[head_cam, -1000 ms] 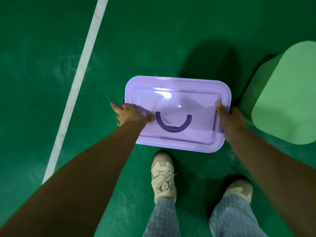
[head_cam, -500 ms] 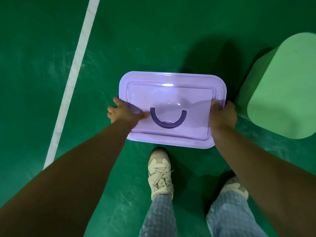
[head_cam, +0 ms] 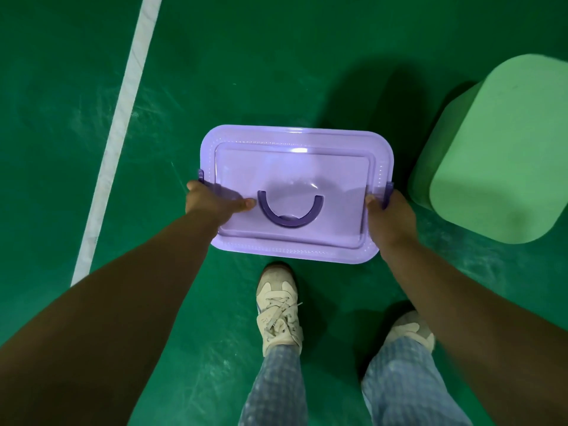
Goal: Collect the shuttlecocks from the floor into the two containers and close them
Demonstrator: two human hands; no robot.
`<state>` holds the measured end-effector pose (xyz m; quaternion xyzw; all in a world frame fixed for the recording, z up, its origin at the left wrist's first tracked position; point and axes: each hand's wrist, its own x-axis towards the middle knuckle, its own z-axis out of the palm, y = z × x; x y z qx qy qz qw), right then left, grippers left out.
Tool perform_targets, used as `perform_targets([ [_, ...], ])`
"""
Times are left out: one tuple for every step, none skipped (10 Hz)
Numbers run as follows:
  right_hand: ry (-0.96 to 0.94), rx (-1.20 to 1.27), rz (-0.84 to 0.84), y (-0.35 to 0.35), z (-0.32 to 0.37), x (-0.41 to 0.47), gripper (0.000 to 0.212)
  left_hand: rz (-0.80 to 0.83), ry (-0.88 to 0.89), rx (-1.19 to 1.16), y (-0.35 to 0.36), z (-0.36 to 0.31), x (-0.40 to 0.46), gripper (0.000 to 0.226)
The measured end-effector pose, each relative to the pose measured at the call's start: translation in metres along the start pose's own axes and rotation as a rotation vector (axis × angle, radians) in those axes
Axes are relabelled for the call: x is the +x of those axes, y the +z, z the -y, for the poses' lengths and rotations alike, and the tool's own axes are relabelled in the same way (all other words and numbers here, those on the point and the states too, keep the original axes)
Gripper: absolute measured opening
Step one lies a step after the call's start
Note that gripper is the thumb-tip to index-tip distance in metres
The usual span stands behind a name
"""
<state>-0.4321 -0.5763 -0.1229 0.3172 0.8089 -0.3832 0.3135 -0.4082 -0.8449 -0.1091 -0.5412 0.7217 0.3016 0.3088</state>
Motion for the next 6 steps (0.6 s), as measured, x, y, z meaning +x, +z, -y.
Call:
perform_targets([
  [-0.011, -0.049, -0.055, 0.006, 0.006, -0.007, 0.034, -0.038, 0.008, 0.084, 0.003, -0.003, -0.009, 0.109],
  [-0.015, -0.105, -0.089, 0.008, 0.008, -0.008, 0.034, -0.068, -0.006, 0.128, 0.005, -0.004, -0.010, 0.105],
  [-0.022, -0.166, -0.057, 0.006, 0.008, -0.007, 0.036, -0.062, 0.060, 0.229, 0.002, 0.002, -0.008, 0.109],
  [0.012, -0.274, 0.056, -0.006, 0.015, -0.010, 0.042, 0.067, 0.120, 0.298, -0.012, 0.007, -0.008, 0.111],
  [0.013, -0.308, 0.102, -0.017, 0.023, -0.020, 0.054, 0.160, 0.148, 0.317, -0.022, 0.007, -0.023, 0.094],
  [-0.018, -0.255, 0.153, -0.026, 0.028, -0.053, 0.054, 0.210, 0.211, 0.380, -0.026, 0.011, -0.064, 0.072],
])
